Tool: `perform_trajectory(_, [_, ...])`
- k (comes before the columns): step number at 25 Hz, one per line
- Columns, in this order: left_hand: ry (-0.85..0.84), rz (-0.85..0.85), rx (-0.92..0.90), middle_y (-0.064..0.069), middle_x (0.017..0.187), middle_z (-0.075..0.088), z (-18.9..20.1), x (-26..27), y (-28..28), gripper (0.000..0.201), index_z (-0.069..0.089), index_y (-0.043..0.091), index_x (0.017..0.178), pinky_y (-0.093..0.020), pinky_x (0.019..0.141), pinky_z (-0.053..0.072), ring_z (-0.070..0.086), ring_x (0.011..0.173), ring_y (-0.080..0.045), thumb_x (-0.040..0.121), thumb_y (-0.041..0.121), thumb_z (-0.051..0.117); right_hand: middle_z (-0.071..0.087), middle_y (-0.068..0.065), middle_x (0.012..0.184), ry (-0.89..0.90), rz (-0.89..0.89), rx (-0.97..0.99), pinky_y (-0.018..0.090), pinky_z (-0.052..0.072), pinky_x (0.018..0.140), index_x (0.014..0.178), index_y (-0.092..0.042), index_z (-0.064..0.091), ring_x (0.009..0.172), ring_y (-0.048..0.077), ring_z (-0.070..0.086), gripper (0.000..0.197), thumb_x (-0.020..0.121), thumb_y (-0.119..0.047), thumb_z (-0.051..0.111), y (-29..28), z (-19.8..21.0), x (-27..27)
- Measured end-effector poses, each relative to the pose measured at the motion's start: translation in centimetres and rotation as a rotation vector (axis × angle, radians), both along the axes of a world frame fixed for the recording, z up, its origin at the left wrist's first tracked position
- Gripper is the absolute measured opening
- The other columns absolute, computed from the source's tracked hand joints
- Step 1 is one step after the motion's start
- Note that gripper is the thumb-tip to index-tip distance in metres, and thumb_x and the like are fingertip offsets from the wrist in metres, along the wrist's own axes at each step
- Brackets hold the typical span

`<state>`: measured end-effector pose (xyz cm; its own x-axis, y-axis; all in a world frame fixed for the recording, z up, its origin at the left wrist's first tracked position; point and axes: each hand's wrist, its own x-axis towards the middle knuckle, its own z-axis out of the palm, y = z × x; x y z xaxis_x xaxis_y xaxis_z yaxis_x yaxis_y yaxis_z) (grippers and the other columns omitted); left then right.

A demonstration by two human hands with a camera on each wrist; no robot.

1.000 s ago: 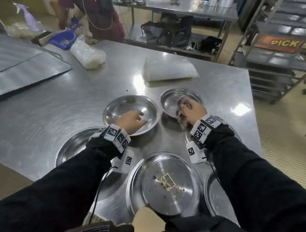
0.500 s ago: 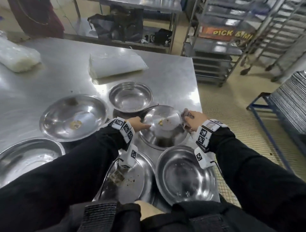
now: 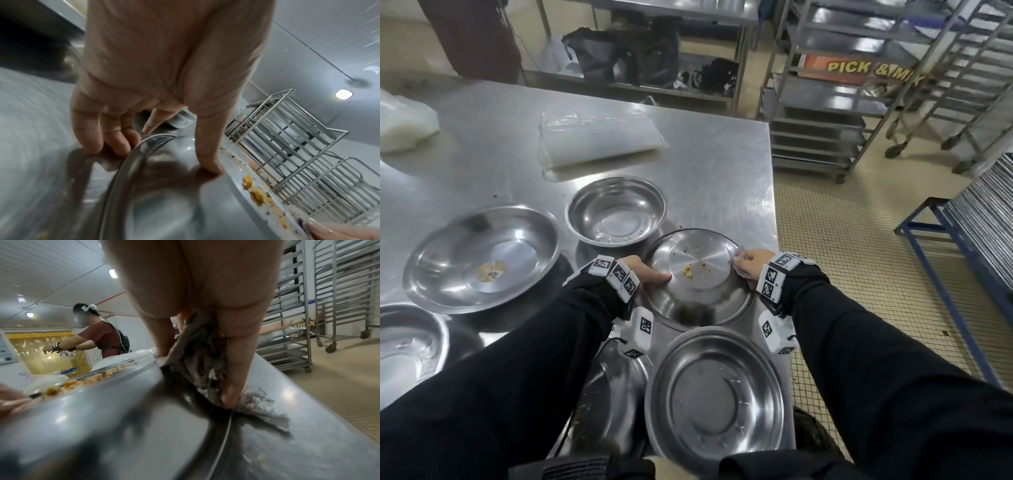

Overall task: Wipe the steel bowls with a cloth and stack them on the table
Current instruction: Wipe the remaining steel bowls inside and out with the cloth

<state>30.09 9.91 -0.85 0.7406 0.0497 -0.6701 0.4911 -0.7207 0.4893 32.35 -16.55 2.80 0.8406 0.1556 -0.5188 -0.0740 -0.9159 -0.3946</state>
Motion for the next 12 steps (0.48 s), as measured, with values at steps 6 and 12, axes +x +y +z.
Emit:
perform_trajectory(6, [0.025,0.212,-0.140,-0.006,0.072,0.070,-1.1,1.1,-1.6,0.055,0.069,0.005,0.088,-0.021,0.049,0.049,0.066,0.058,-0.017,0.070,0.055,0.078,0.060,0.006,0.083,-0.045,-0.086,0.070,0.024,0.047,0.063,0.094,-0.015,0.056,0.072,0.020,0.059,0.026,0.096,-0.039,0.045,-2.0,-1.6,1.2])
perform_trajectory(12, [0.047,0.456,-0.508,-0.017,0.103,0.072,-5.5,2.5,-1.2,0.101,0.063,0.001,0.117,-0.046,0.094,0.052,0.070,0.097,-0.032,0.036,0.052,0.096,0.051,-0.004,0.076,-0.157,-0.145,0.138,0.011,0.030,0.042,0.106,-0.016,0.053,0.058,0.003,0.044,0.019,0.100,-0.030,0.041,-3.0,-1.8,0.2])
